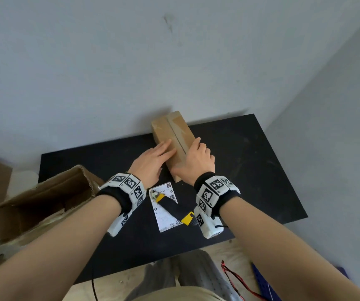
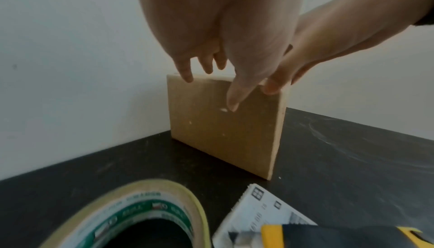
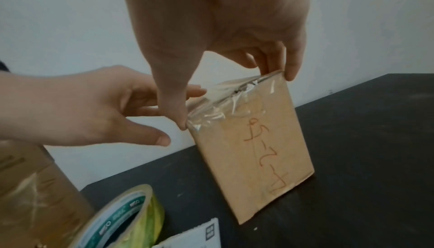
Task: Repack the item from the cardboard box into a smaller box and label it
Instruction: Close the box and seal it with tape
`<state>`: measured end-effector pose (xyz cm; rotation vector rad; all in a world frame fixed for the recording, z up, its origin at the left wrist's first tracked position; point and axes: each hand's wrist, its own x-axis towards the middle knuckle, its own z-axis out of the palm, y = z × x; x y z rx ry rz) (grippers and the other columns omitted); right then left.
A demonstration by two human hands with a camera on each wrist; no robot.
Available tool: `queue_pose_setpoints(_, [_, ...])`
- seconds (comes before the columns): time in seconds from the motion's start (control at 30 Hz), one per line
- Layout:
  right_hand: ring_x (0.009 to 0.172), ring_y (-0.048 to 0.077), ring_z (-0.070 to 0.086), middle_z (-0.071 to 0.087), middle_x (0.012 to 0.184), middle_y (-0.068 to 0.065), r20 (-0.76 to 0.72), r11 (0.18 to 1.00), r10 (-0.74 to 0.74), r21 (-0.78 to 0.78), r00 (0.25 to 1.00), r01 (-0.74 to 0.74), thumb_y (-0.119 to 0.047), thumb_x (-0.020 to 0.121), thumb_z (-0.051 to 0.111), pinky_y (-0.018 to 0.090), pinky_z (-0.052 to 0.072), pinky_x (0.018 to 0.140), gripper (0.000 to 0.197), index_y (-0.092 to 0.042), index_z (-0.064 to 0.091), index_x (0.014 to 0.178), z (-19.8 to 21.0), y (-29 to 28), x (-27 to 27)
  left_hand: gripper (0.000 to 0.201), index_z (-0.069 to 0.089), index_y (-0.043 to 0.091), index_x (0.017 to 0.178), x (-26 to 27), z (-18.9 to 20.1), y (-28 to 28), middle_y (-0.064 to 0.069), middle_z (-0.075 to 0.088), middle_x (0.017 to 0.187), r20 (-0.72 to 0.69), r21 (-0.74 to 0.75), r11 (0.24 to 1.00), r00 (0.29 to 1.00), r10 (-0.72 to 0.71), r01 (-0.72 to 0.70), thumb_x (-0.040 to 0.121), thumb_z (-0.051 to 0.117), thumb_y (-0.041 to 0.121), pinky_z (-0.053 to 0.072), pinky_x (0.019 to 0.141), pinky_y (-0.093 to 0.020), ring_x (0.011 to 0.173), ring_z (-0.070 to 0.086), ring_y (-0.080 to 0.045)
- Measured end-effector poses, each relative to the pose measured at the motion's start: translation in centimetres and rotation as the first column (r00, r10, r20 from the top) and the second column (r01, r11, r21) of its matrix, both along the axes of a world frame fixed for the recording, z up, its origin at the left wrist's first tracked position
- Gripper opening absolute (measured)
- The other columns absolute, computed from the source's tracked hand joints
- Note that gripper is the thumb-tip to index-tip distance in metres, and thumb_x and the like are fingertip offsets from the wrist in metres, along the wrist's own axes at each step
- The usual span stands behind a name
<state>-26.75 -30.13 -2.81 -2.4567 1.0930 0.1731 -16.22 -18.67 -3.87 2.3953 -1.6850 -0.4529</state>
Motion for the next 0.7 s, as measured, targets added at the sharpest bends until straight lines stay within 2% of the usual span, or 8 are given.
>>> queue_pose_setpoints(0.07, [0.129, 0.033, 0.035, 0.032, 0.14, 0.017, 0.022, 0.997, 0.073, 0.021, 0.997, -0.073, -0.039, 0.061, 0.077, 0.043, 0.033, 0.108, 0.117, 0.001, 0.008, 0.146, 0.3, -1.0, -0.7, 0.086, 0.009, 0.026, 0.15, 0.9, 0.3, -1.0, 0.003, -0.005, 0.159, 0.071, 0.079, 0.995, 0.996, -0.06, 0.054, 0.085, 0.062, 0.007, 0.009, 0.12, -0.034, 0.146, 0.003, -0.014])
queue_pose_setpoints(0.2, [0.11, 0.03, 0.043, 0.039, 0.12, 0.011, 0.072, 0.961, 0.267, -0.094, 0.961, -0.26, -0.03, 0.052, 0.079, 0.038, 0.041, 0.098, 0.095, -0.005, 0.032, 0.131, 1.2, -3.3, -2.4, 0.111, -0.005, 0.024, 0.15, 2.8, 2.0, -3.3, 0.0, -0.016, 0.157, 0.19, 0.181, 0.981, 0.976, -0.102, 0.067, 0.075, 0.076, 0.023, 0.001, 0.117, -0.039, 0.146, -0.006, -0.017])
queue_pose_setpoints(0.27, [0.108, 0.029, 0.041, 0.039, 0.118, 0.01, 0.078, 0.935, 0.345, -0.112, 0.935, -0.336, -0.029, 0.051, 0.079, 0.037, 0.04, 0.098, 0.09, -0.005, 0.036, 0.126, 1.7, -4.3, -3.1, 0.12, -0.009, 0.022, 0.149, 3.5, 3.1, -4.1, -0.001, -0.015, 0.158, 0.231, 0.251, 0.963, 0.96, -0.155, 0.095, 0.069, 0.08, 0.026, 0.0, 0.117, -0.043, 0.146, -0.009, -0.019])
queue_pose_setpoints(0.33, [0.111, 0.027, 0.04, 0.037, 0.119, 0.009, 0.084, 0.909, 0.411, -0.111, 0.908, -0.401, -0.03, 0.051, 0.08, 0.031, 0.038, 0.099, 0.091, -0.006, 0.036, 0.127, 2.1, -5.2, -3.8, 0.124, -0.01, 0.021, 0.149, 4.2, 3.8, -4.7, -0.001, -0.013, 0.158, 0.253, 0.326, 0.938, 0.945, -0.206, 0.116, 0.067, 0.082, 0.028, -0.002, 0.116, -0.045, 0.146, -0.01, -0.02])
queue_pose_setpoints(0.47, [0.113, 0.023, 0.038, 0.036, 0.125, 0.007, 0.115, 0.883, 0.468, -0.096, 0.876, -0.459, -0.027, 0.055, 0.081, 0.019, 0.031, 0.09, 0.092, -0.008, 0.034, 0.132, 3.4, -6.0, -5.0, 0.121, -0.005, 0.019, 0.15, 4.8, 4.5, -5.1, -0.003, 0.004, 0.159, 0.263, 0.382, 0.915, 0.933, -0.245, 0.132, 0.066, 0.082, 0.031, -0.005, 0.116, -0.045, 0.146, 0.001, -0.019])
queue_pose_setpoints(0.57, [0.116, 0.023, 0.037, 0.036, 0.128, 0.007, 0.129, 0.879, 0.477, -0.101, 0.87, -0.467, -0.025, 0.057, 0.081, 0.018, 0.029, 0.091, 0.09, -0.008, 0.035, 0.132, 3.9, -6.4, -5.3, 0.117, 0.007, 0.013, 0.149, 4.4, 5.2, -5.4, -0.005, 0.019, 0.154, 0.247, 0.316, 0.941, 0.947, -0.207, 0.123, 0.062, 0.084, 0.031, 0.002, 0.117, -0.039, 0.142, 0.019, -0.022])
queue_pose_setpoints(0.63, [0.123, 0.025, 0.035, 0.035, 0.135, 0.01, 0.127, 0.873, 0.488, -0.094, 0.864, -0.479, -0.024, 0.06, 0.08, 0.021, 0.03, 0.099, 0.095, -0.009, 0.029, 0.138, 4.0, -6.7, -5.4, 0.113, 0.017, 0.011, 0.145, 4.1, 5.5, -5.4, -0.005, 0.026, 0.148, 0.223, 0.275, 0.955, 0.959, -0.175, 0.11, 0.058, 0.086, 0.031, 0.016, 0.115, -0.033, 0.135, 0.028, -0.023])
queue_pose_setpoints(0.7, [0.137, 0.026, 0.027, 0.028, 0.147, 0.012, 0.109, 0.884, 0.466, -0.089, 0.878, -0.458, -0.022, 0.068, 0.078, 0.026, 0.023, 0.111, 0.102, -0.011, 0.016, 0.147, 4.0, -7.1, -5.5, 0.11, 0.025, 0.01, 0.14, 4.2, 5.2, -5.3, -0.006, 0.033, 0.14, 0.191, 0.242, 0.967, 0.973, -0.126, 0.078, 0.052, 0.087, 0.035, 0.032, 0.107, -0.031, 0.125, 0.037, -0.022])
